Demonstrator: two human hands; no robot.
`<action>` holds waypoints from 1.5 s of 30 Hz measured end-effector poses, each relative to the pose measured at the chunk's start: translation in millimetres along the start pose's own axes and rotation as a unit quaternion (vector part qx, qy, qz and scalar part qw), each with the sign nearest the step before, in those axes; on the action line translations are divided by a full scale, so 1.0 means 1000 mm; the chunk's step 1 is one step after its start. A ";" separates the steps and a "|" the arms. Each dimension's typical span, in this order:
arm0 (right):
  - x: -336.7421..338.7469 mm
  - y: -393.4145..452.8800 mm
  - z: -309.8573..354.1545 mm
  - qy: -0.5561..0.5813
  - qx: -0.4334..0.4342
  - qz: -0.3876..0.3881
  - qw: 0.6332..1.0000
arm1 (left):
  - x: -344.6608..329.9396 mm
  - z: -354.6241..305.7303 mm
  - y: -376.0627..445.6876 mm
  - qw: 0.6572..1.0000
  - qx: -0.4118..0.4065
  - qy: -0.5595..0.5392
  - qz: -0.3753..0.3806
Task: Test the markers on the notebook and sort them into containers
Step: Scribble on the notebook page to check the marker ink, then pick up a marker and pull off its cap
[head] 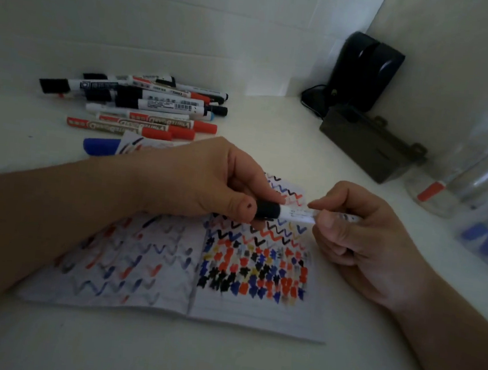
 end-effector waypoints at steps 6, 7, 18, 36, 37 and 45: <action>0.000 0.003 0.003 -0.057 -0.005 -0.052 0.997 | 0.008 0.006 0.003 0.995 0.020 0.090 -0.025; 0.001 0.004 0.004 -0.067 -0.007 -0.070 0.995 | 0.011 0.007 0.005 0.993 0.030 0.110 -0.032; 0.013 -0.014 0.033 -0.209 -0.039 -0.188 0.959 | 0.012 -0.036 0.018 0.965 0.039 0.223 -0.131; 0.080 -0.506 -0.183 0.093 -0.245 -0.482 0.836 | -0.465 0.003 0.018 0.960 0.143 0.060 0.233; 0.080 -0.518 -0.222 0.119 -0.280 -0.500 0.811 | -0.480 0.030 0.022 0.953 0.183 0.070 0.233; 0.081 -0.530 -0.352 0.280 -0.333 -0.563 0.702 | -0.524 0.142 0.025 0.898 0.329 0.117 0.268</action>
Point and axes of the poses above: each hand's wrist, its own y-axis towards the middle knuckle, its own x-axis out of the back of the hand, z = x × y, the point moved 7 cm from there along y, towards the middle knuckle, and after that the axes turned 1 degree about z, right-handed, at the moved point
